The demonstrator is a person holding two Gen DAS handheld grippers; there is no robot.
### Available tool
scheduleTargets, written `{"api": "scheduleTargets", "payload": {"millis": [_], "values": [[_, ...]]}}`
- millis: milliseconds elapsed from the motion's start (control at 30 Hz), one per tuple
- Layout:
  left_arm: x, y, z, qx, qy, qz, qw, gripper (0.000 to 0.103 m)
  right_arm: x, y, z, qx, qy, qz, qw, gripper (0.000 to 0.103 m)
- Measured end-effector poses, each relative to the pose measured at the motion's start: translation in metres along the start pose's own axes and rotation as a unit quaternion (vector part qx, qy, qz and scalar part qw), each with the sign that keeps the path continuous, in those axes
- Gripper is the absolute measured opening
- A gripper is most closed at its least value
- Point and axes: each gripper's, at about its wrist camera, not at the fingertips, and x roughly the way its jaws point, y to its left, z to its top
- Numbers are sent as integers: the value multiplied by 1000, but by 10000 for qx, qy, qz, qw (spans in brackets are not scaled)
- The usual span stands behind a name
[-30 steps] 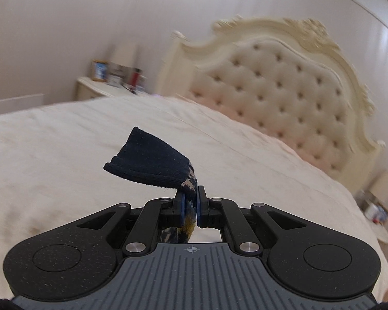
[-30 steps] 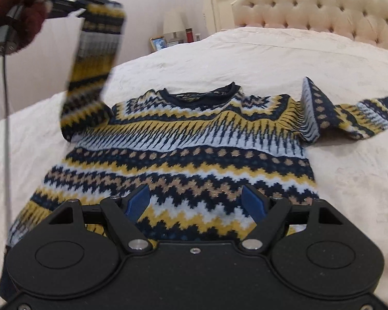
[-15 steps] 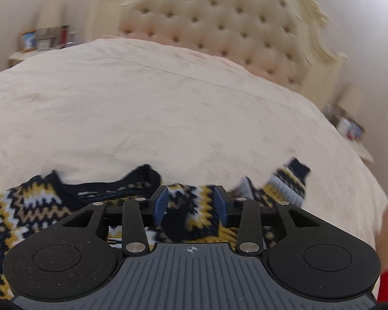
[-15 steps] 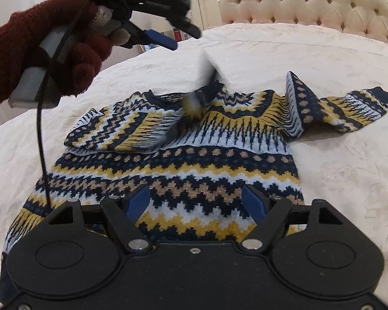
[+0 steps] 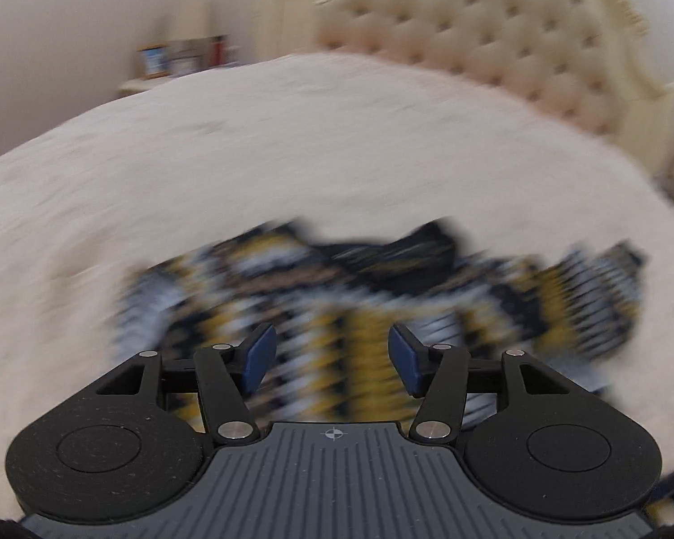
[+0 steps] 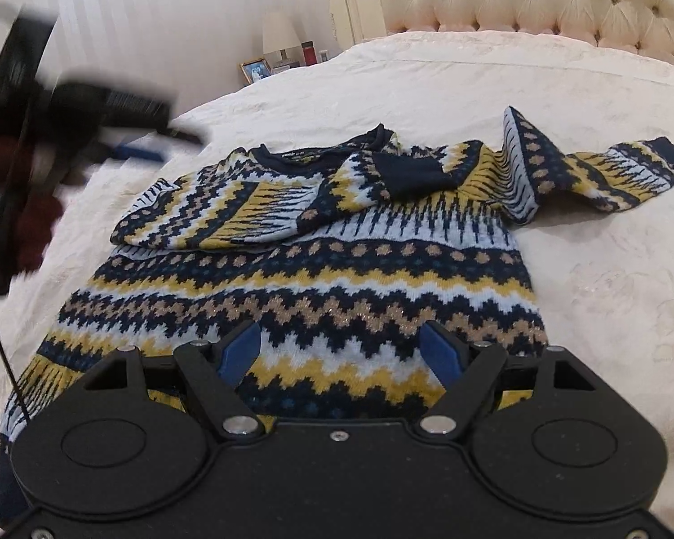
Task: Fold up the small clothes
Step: 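Carry the sleeve across the sweater body with the left gripper and release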
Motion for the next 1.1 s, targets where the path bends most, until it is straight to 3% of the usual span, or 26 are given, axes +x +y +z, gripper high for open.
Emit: {"api": "scheduleTargets", "payload": {"millis": [167,233,367,467,633,667,700,733,767,833,933,1100], "values": [[10,57,-27,-187,147,555,9982,54,3,0,-2,130,30,-12,9999,80],[12,76,-33,-396,149,593,9973,54,3,-2,0,269,33,-12,9996,80],[22,104,-26,-786,66,539,9954,54,7,-4,6,397,102,-41,9991,80],[41,117,-16,-1050,210,360,9936,55,13,-2,17,296,142,-97,9994,80],[80,117,-3,-964,569,-100,9937,54,26,-12,46,579,2,145,9982,80],[85,116,-3,-942,577,-276,9935,50,31,-15,53,632,-18,164,9979,80],[88,115,-2,-982,566,-463,9925,27,36,-18,60,667,-40,163,9976,80],[90,116,-1,-1052,546,-548,9914,16,42,-22,66,710,-56,146,9974,80],[89,117,-2,-1096,511,-565,9911,12,49,-26,71,773,-64,138,9969,80],[81,119,-1,-1183,375,-617,9903,10,64,-35,81,979,-60,154,9951,80],[56,119,-2,-1344,-151,-433,9899,10,87,-48,93,1244,-13,43,9922,80],[54,116,-7,-1392,-121,-329,9896,10,121,-66,106,1723,28,63,9850,79]]}}
